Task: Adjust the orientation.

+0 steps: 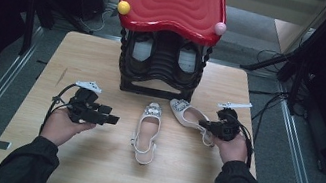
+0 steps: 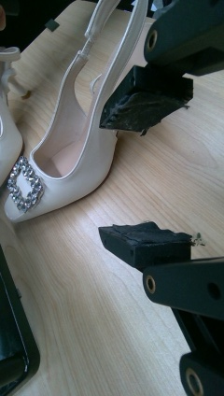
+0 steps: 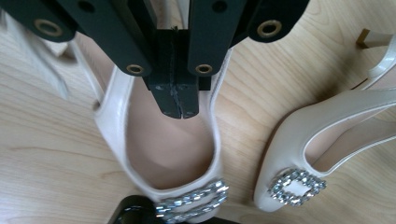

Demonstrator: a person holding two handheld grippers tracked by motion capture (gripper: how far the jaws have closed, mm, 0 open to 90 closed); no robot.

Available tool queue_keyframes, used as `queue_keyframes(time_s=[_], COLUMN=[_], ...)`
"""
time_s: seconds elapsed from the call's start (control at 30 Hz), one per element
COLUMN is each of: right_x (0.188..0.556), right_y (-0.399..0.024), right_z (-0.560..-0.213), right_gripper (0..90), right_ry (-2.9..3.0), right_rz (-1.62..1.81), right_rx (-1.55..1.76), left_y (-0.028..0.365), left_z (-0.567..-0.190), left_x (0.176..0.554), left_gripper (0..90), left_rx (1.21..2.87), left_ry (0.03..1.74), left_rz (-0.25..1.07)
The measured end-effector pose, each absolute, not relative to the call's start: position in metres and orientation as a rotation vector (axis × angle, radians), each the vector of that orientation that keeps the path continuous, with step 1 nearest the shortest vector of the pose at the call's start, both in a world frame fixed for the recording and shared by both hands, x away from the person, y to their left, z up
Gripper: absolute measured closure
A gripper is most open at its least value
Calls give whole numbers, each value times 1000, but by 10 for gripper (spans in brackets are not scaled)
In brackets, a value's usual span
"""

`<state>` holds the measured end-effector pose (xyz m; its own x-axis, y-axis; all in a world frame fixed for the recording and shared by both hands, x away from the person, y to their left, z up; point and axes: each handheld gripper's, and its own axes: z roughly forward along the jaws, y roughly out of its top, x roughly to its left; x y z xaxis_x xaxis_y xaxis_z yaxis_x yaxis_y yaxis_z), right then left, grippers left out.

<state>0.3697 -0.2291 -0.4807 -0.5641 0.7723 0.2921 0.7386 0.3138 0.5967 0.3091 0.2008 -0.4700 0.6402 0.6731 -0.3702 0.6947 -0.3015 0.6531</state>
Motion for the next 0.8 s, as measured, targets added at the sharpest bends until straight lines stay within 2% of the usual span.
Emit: queue_keyframes(time_s=[0.5, 0.8], right_x=[361, 357], right_y=[-216, -228], right_z=[-482, -461], right_gripper=[900, 860], right_ry=[2486, 2375], right_rz=[1111, 1199], right_rx=[1458, 1446], left_y=[193, 190], left_z=[-470, -471], left_x=[315, 315], left_gripper=[413, 413], left_rx=[2047, 2065], left_ry=[1047, 1046], left_rz=[-46, -44])
